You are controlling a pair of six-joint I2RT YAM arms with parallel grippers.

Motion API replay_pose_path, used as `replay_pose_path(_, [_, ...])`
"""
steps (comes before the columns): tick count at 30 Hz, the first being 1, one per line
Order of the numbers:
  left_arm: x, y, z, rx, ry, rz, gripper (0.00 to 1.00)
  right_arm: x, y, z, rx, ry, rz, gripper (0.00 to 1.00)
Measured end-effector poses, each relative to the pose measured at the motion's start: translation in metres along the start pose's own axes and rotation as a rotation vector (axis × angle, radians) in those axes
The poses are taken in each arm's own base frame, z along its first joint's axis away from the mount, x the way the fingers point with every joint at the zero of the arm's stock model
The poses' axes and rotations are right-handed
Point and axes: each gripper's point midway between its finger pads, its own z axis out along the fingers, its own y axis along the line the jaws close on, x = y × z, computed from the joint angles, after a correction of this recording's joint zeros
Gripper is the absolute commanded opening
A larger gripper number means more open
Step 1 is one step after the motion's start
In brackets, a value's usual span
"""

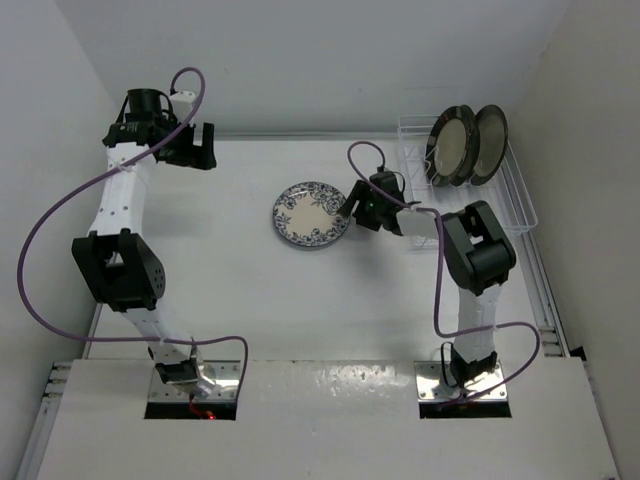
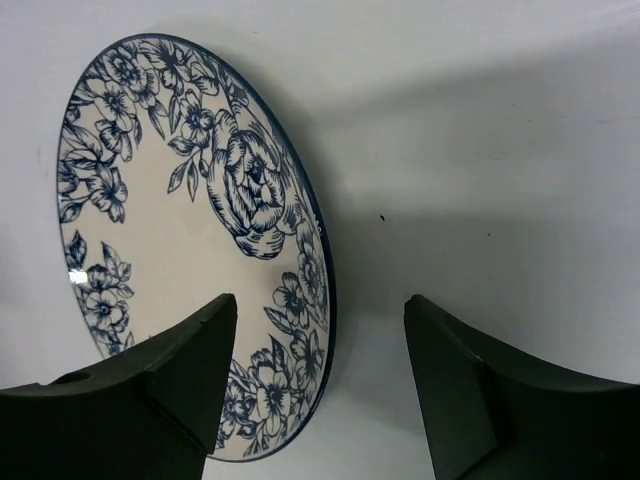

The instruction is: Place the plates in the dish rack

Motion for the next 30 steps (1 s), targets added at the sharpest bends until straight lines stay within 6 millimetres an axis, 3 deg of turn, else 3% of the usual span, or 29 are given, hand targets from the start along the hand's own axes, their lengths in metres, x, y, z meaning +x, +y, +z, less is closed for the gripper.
replay_pose_path(11, [0.001, 0.0, 0.0, -0.003, 0.003, 0.0, 1.0, -0.008, 0.025, 0.027, -0.174, -0.001, 0.076, 0.49])
replay_pose_path(14, [0.001, 0.001, 0.0, -0.006, 0.003, 0.0, 1.0, -0.007, 0.023, 0.035, -0.183, 0.003, 0.091, 0.26])
replay_pose_path(15, [0.001, 0.001, 0.0, -0.006, 0.003, 0.0, 1.0, -0.007, 0.024, 0.037, -0.191, 0.007, 0.1, 0.07])
replay_pose_path(16, [0.001, 0.001, 0.0, -0.007, 0.004, 0.0, 1.0, -0.007, 0.022, 0.039, -0.19, 0.01, 0.1, 0.02])
replay_pose_path(21, [0.001, 0.001, 0.0, -0.008, 0.004, 0.0, 1.0, -0.006, 0.023, 0.04, -0.227, 0.035, 0.12, 0.0])
replay_pose_path(25, [0.001, 0.002, 0.0, -0.013, 0.005, 0.006, 1.0, -0.014, 0.029, 0.026, -0.245, 0.034, 0.068, 0.0])
replay_pose_path(30, [0.01, 0.01, 0.002, -0.051, 0.034, 0.027, 1.0, -0.062, 0.039, -0.02, -0.246, -0.041, -0.019, 0.0])
